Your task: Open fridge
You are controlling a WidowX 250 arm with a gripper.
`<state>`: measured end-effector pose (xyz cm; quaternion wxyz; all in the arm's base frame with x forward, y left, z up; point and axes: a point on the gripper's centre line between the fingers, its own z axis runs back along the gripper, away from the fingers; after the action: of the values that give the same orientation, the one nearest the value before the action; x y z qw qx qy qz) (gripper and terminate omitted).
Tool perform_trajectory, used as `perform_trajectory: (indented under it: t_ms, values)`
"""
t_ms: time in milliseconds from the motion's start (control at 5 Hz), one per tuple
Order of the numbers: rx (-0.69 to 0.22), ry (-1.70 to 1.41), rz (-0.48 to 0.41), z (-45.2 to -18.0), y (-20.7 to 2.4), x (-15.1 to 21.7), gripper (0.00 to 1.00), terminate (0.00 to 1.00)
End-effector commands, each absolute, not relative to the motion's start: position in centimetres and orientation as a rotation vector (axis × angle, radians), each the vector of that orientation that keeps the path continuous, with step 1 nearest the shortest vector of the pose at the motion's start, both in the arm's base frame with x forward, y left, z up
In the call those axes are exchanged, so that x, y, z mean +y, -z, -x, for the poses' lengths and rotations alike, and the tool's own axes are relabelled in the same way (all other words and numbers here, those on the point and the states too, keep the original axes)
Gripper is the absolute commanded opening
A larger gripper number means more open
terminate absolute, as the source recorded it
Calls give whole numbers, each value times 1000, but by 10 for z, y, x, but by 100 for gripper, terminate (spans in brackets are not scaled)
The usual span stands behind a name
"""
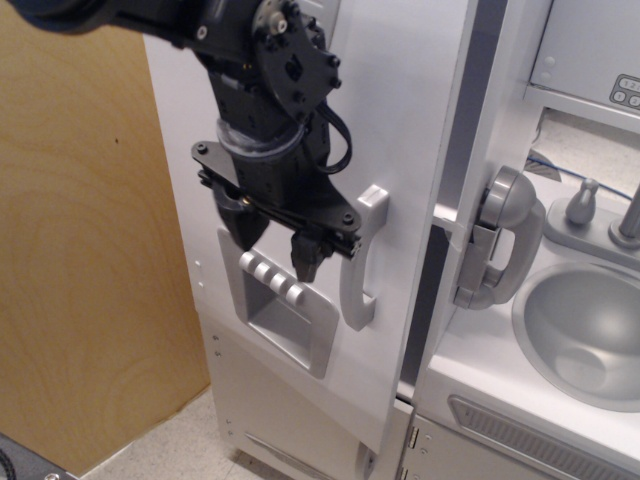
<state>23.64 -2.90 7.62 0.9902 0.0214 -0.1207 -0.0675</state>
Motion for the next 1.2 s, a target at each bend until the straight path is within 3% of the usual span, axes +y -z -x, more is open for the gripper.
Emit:
perform_trajectory:
  t_ms: [0, 400, 1000]
  values:
    - [-256, 277, -92, -254, -77, -70, 100, 0]
    - [-236, 400, -75, -251, -61, -121, 100, 0]
    - [-220, 373, -57, -281, -49, -171, 100, 0]
